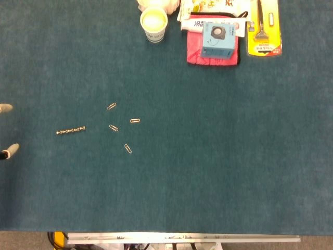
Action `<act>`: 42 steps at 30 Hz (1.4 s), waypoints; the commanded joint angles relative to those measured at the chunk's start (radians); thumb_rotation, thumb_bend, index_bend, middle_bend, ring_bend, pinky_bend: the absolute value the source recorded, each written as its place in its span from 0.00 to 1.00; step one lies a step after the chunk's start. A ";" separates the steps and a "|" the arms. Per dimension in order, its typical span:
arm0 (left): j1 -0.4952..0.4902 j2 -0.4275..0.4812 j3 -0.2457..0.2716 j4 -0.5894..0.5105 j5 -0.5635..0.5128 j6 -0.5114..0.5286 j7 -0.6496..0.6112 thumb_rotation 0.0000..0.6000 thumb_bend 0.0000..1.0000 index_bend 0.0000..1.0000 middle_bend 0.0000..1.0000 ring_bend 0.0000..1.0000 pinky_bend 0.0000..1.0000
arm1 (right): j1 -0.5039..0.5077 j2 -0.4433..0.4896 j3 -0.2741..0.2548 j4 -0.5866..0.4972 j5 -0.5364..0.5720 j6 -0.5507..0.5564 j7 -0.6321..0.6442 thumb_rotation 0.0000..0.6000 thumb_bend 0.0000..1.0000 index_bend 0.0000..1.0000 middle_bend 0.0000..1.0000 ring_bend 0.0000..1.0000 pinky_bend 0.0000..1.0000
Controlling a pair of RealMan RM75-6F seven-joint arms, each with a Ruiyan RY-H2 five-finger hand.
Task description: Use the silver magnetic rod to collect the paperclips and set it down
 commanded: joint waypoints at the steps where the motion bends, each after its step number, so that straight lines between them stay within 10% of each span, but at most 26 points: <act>1: 0.002 0.001 0.000 -0.003 0.001 0.004 -0.007 1.00 0.09 0.28 0.30 0.28 0.51 | 0.001 -0.002 -0.001 0.001 -0.001 -0.002 -0.005 1.00 0.00 0.32 0.26 0.21 0.36; 20: -0.008 -0.080 0.029 0.064 0.035 -0.026 0.042 1.00 0.04 0.12 0.07 0.05 0.20 | 0.017 0.001 0.019 0.005 0.015 -0.008 0.008 1.00 0.00 0.32 0.26 0.21 0.36; 42: -0.102 -0.184 -0.003 0.055 -0.093 -0.200 0.252 1.00 0.04 0.00 0.00 0.00 0.15 | 0.034 0.029 0.040 -0.005 0.036 -0.020 0.027 1.00 0.00 0.32 0.26 0.21 0.36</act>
